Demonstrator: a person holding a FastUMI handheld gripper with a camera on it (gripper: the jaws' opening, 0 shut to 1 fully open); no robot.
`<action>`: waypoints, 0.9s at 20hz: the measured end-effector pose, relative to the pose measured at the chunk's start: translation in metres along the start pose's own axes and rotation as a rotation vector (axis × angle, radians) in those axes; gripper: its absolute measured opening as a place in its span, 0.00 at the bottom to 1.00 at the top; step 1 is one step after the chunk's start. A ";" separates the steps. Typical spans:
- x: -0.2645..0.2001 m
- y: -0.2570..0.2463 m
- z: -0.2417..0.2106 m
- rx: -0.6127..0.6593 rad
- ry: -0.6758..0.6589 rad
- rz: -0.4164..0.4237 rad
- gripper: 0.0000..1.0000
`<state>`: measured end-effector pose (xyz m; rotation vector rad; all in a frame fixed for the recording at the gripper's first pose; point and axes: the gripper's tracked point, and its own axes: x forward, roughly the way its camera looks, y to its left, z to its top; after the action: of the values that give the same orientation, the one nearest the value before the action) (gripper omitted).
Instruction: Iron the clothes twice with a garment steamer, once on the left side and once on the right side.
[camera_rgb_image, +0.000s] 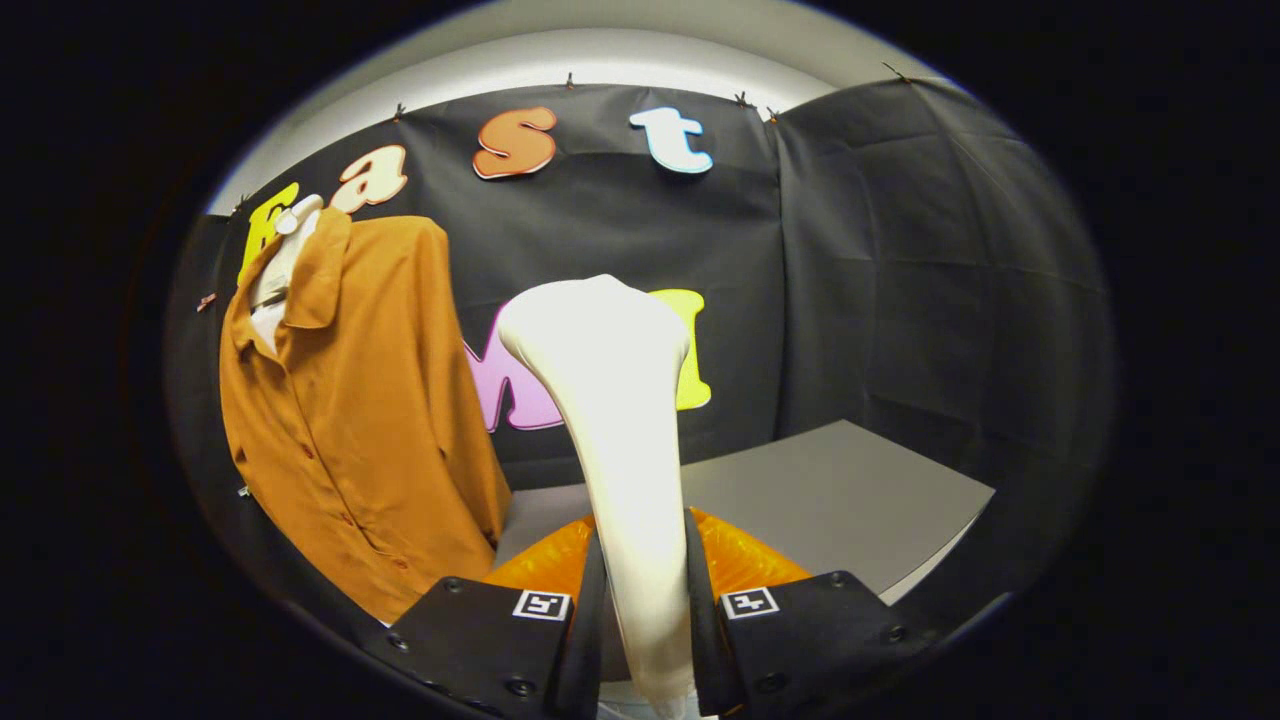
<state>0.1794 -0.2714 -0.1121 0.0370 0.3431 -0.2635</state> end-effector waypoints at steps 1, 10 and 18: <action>-0.004 0.016 0.003 0.002 -0.016 0.002 0.40; -0.022 0.158 -0.002 -0.068 -0.065 0.017 0.40; -0.013 0.209 -0.019 -0.127 -0.026 -0.003 0.40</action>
<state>0.2157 -0.0653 -0.1272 -0.0922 0.3339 -0.2445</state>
